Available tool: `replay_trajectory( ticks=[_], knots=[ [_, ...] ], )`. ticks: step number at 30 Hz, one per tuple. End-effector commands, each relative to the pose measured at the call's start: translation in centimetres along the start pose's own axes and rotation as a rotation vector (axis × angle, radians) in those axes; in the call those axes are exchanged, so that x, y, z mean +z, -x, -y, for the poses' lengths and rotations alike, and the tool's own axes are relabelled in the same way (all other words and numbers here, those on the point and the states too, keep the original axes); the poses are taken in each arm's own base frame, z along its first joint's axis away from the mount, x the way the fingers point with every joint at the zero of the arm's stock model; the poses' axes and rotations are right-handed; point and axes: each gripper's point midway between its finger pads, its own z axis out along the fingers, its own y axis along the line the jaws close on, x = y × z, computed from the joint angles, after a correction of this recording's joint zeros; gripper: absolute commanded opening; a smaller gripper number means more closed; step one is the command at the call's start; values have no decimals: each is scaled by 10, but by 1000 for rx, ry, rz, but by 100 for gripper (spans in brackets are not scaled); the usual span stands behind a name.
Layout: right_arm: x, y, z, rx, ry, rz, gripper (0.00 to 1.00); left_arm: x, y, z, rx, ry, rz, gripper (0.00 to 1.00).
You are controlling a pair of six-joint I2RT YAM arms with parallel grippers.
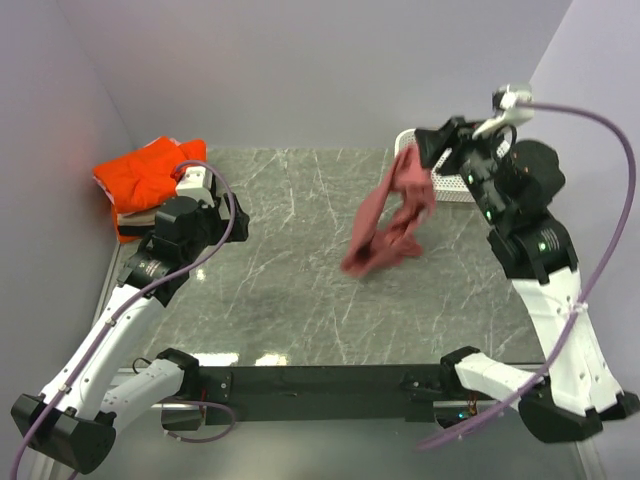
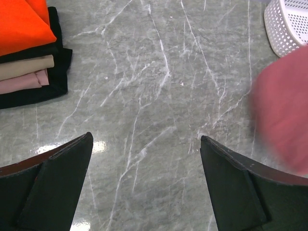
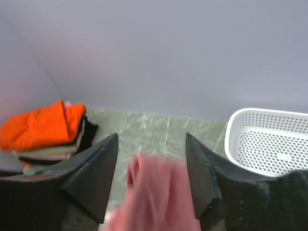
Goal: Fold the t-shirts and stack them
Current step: Move the tshirt to the center of the board
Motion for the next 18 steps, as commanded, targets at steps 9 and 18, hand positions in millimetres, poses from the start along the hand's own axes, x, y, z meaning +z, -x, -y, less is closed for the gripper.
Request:
replay_trajectory(
  ticks=[9, 18],
  knots=[
    [-35, -182, 54, 93, -258, -435, 72, -7, 3, 31, -61, -88, 40, 93],
    [-87, -335, 35, 204, -213, -795, 68, 11, -116, 144, -37, -237, -190, 94]
  ],
)
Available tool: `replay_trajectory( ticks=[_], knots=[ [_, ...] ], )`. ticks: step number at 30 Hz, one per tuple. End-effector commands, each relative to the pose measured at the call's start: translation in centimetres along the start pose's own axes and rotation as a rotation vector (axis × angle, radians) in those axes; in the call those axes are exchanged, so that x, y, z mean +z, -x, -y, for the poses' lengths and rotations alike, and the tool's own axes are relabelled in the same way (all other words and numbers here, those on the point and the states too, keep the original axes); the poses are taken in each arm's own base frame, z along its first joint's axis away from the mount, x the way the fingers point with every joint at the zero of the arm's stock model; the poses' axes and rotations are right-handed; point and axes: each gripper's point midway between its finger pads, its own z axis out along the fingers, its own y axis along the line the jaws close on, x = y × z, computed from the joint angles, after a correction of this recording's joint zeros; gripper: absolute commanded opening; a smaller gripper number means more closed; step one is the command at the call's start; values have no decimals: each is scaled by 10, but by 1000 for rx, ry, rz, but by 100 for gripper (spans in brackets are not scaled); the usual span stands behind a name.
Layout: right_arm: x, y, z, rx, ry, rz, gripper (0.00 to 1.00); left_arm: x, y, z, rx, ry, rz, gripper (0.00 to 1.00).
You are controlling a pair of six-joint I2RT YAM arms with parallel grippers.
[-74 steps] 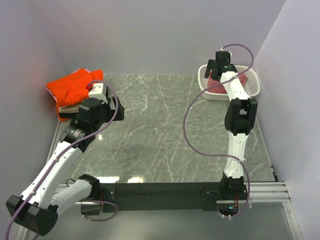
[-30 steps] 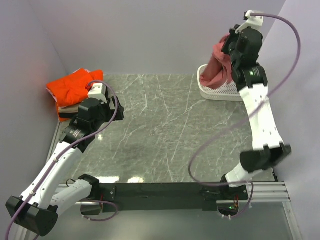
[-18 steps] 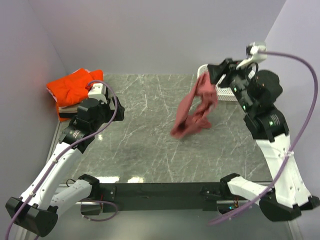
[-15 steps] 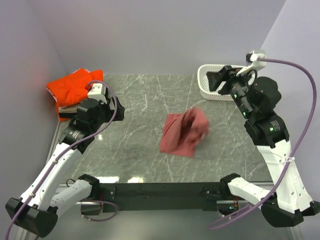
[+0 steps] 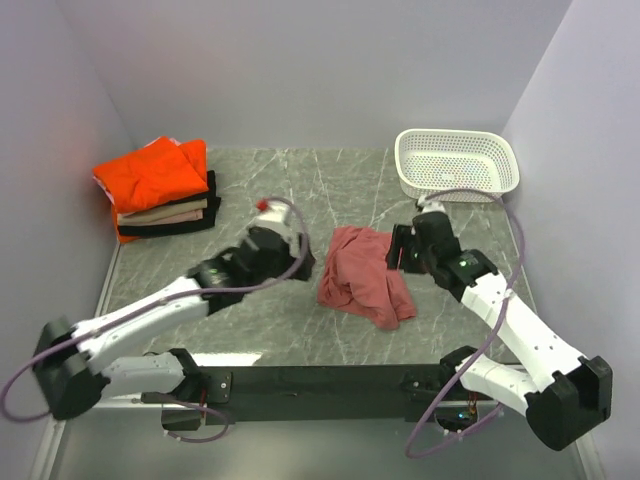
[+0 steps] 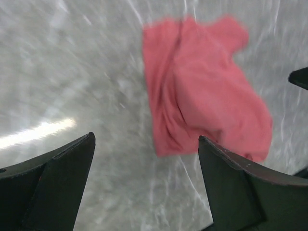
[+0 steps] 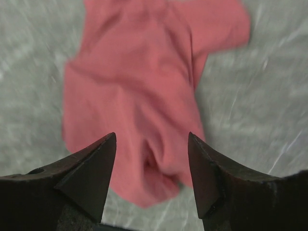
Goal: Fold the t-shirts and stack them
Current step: Move the tshirt to the center of the board, then flatten the tshirt out
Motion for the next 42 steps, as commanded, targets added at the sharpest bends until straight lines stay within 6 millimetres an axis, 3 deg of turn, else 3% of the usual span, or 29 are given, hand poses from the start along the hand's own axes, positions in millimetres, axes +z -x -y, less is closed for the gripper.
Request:
replay_trajectory(
  ticks=[1, 3, 4, 5, 8, 18, 25, 26, 27, 29, 30, 32, 33, 34, 35, 37, 38, 39, 41, 42],
  knots=[
    [-3, -27, -13, 49, 45, -56, 68, 24, -36, 34, -46, -30, -52, 94],
    [-5, -51, -14, 46, 70, -107, 67, 28, -49, 55, -41, -76, -76, 94],
    [-9, -58, -18, 56, 94, -114, 67, 36, -64, 57, -31, -69, -114, 94],
    [-10, -74, -23, 50, 125, -159, 67, 38, -71, 63, -24, -80, -131, 95],
    [-14, -96, -33, 53, 184, -218, 67, 50, -88, 72, -20, -105, -166, 95],
    [-14, -137, -44, 16, 204, -335, 67, 83, -130, 72, 18, -80, -258, 89],
    [2, -153, -36, -4, 139, -370, 66, 99, -147, 65, 40, -37, -287, 61],
    [4, -151, -36, -5, 131, -361, 64, 101, -149, 64, 45, -31, -290, 59],
    [5, -150, -36, -8, 127, -357, 53, 103, -152, 64, 51, -28, -296, 56],
    [5, -142, -35, -16, 106, -335, 37, 107, -147, 68, 47, -39, -271, 39],
    [5, -138, -35, -25, 100, -327, 20, 108, -146, 68, 49, -35, -268, 21],
    [0, -122, -38, -35, 97, -296, 8, 110, -142, 66, 52, -20, -248, 0],
    [-2, -114, -38, -50, 91, -272, 0, 110, -137, 67, 50, -17, -235, 0],
    [-7, -109, -38, -61, 86, -265, 0, 109, -134, 66, 66, -15, -229, 0],
    [-14, -90, -45, -61, 101, -225, 0, 106, -132, 60, 83, 18, -232, 0],
    [-27, -73, -39, -99, 68, -190, 0, 96, -106, 62, 104, 30, -188, 0],
    [-39, -49, -46, -99, 81, -134, 0, 88, -96, 53, 128, 74, -178, 0],
    [-47, -38, -46, -120, 78, -110, 0, 72, -74, 57, 121, 56, -134, 0],
    [-74, -5, -45, -120, 67, -27, 0, 49, -52, 52, 167, 55, -115, 0],
    [-83, 4, -44, -131, 70, -2, 0, 28, -28, 56, 152, 19, -66, 0]
  ],
)
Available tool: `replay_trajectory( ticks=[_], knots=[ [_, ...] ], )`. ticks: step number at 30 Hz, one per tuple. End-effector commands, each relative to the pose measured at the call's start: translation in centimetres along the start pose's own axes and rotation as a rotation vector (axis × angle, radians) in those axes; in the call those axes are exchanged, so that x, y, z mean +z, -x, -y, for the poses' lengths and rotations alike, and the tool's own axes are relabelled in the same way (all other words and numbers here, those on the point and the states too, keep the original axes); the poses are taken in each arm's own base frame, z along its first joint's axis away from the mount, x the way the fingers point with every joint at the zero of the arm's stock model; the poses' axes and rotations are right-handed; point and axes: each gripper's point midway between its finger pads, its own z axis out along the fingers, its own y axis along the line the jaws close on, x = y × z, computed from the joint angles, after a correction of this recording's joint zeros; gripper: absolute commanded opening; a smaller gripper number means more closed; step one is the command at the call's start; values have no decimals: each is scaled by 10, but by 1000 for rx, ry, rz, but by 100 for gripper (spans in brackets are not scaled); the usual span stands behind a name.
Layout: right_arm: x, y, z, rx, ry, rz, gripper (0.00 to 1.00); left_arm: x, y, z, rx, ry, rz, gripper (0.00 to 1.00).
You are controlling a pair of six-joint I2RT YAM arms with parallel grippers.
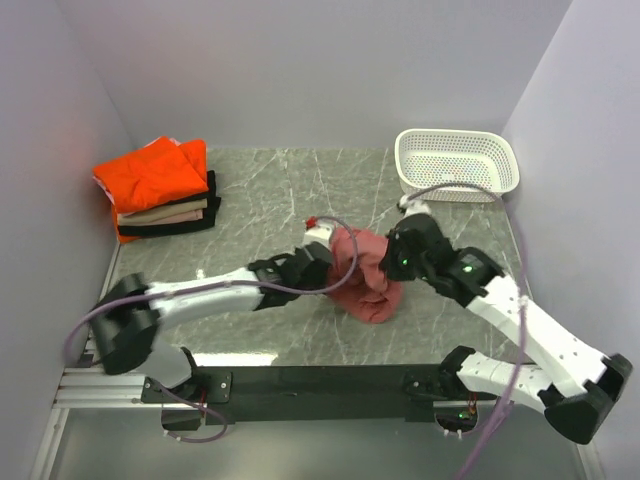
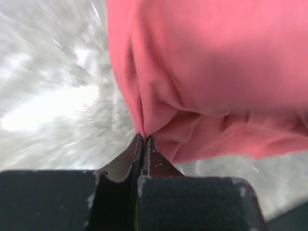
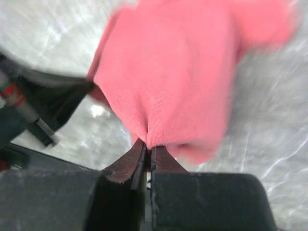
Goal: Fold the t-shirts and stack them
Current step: Flatten the tshirt out
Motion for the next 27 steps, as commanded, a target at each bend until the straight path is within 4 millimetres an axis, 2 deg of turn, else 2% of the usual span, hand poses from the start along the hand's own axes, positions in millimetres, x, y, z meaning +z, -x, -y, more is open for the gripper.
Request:
replay_trajectory(
  ticks=[1, 2, 3, 4, 6, 7, 9, 11, 12, 13, 14, 15, 16, 17, 19, 20, 21, 24, 27],
  knots=[
    [-66, 51, 10, -40, -38, 186, 0, -83, 79, -2, 41, -52, 193, 0],
    [-77, 58, 11, -36, -36, 214, 0, -100, 90, 1, 45, -86, 219, 0],
    [-89, 64, 12, -40, -29, 244, 0, -126, 98, 2, 47, -140, 237, 0],
    [-98, 65, 13, -46, -27, 248, 0, -139, 105, 2, 50, -161, 256, 0],
    [-122, 81, 9, -43, 2, 309, 0, -174, 123, 3, 36, -215, 305, 0],
    [-134, 88, 8, -41, 18, 335, 0, -183, 127, 2, 36, -231, 318, 0],
    [-141, 95, 9, -53, 9, 363, 0, -202, 139, -2, 22, -248, 355, 0],
    [-136, 101, 19, -48, -58, 387, 3, -195, 147, -17, 14, -233, 367, 4],
    [-128, 105, 20, -53, -90, 382, 7, -185, 152, -23, -4, -221, 364, 13],
    [-118, 104, 26, -55, -132, 372, 10, -170, 162, -53, -55, -150, 368, 21],
    [-109, 106, 33, -45, -179, 370, 16, -153, 156, -66, -77, -121, 337, 31],
    [-95, 112, 43, -36, -253, 365, 19, -128, 154, -85, -115, -42, 311, 46],
    [-81, 110, 52, -31, -300, 342, 23, -113, 155, -113, -166, 60, 306, 50],
    [-73, 113, 70, -3, -367, 331, 33, -91, 147, -144, -189, 222, 281, 53],
    [-47, 110, 82, 7, -413, 280, 41, -81, 146, -167, -218, 363, 277, 58],
    [-42, 110, 87, 15, -430, 268, 47, -79, 146, -178, -225, 440, 270, 60],
    [-34, 104, 87, 10, -431, 238, 49, -80, 148, -178, -235, 455, 279, 64],
    [-23, 93, 76, 8, -351, 222, 54, -90, 152, -150, -212, 390, 332, 65],
    [-20, 79, 63, 24, -249, 206, 56, -87, 128, -90, -174, 169, 286, 65]
  ],
)
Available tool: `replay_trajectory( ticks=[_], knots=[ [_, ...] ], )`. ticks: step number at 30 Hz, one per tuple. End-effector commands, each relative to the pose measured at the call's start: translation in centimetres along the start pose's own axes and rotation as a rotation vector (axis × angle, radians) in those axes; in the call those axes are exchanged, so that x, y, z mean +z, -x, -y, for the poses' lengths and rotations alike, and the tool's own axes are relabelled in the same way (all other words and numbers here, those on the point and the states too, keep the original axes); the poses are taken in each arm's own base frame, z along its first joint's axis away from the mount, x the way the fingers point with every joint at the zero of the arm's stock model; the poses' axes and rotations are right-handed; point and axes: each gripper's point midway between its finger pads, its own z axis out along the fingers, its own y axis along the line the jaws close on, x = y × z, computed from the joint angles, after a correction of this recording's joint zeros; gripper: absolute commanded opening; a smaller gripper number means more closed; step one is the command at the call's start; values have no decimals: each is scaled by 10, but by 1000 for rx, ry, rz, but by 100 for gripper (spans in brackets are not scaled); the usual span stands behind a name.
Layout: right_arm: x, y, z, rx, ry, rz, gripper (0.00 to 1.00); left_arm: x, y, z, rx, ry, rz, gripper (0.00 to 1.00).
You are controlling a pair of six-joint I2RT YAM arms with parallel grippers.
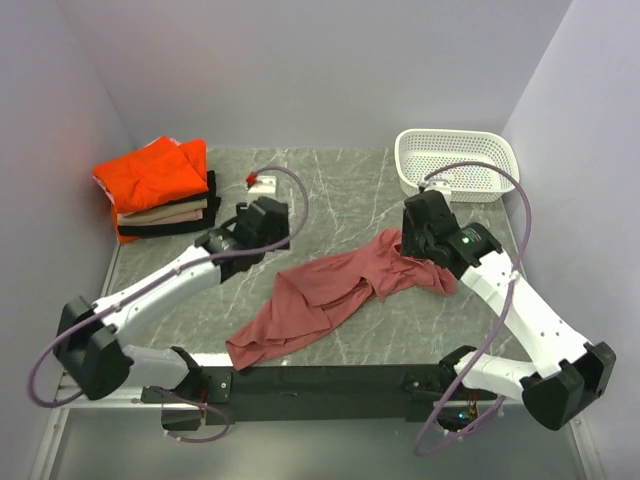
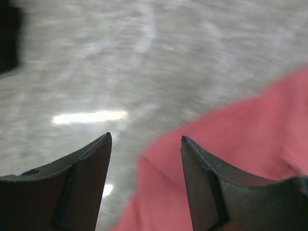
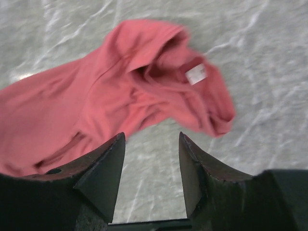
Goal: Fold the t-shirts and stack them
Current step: Flatten the tshirt out
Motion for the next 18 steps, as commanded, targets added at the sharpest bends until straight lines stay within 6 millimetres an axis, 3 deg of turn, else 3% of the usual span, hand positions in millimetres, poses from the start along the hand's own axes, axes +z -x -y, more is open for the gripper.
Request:
replay_trajectory(
  ticks=[1, 3, 4, 7, 11, 16, 18],
  knots=[
    [-17, 6, -19, 61, 162, 75, 56, -44, -6, 58, -43, -238, 38, 65],
    [-16, -4, -18, 75, 169, 65, 56, -55, -37, 85, -55, -333, -40, 64],
    [-9, -18, -15, 69, 155, 35, 57, -67, -66, 104, -26, -410, -107, 64],
    [3, -38, -8, 82, 122, 4, 58, -82, -108, 140, -14, -512, -190, 64],
    [14, -55, -8, 88, 122, -37, 59, -70, -152, 156, 84, -449, -279, 63],
    [15, -58, -10, 92, 139, -38, 59, -72, -171, 168, 153, -446, -322, 62],
    [15, -57, -10, 94, 136, -37, 59, -63, -184, 162, 174, -400, -349, 61]
  ],
)
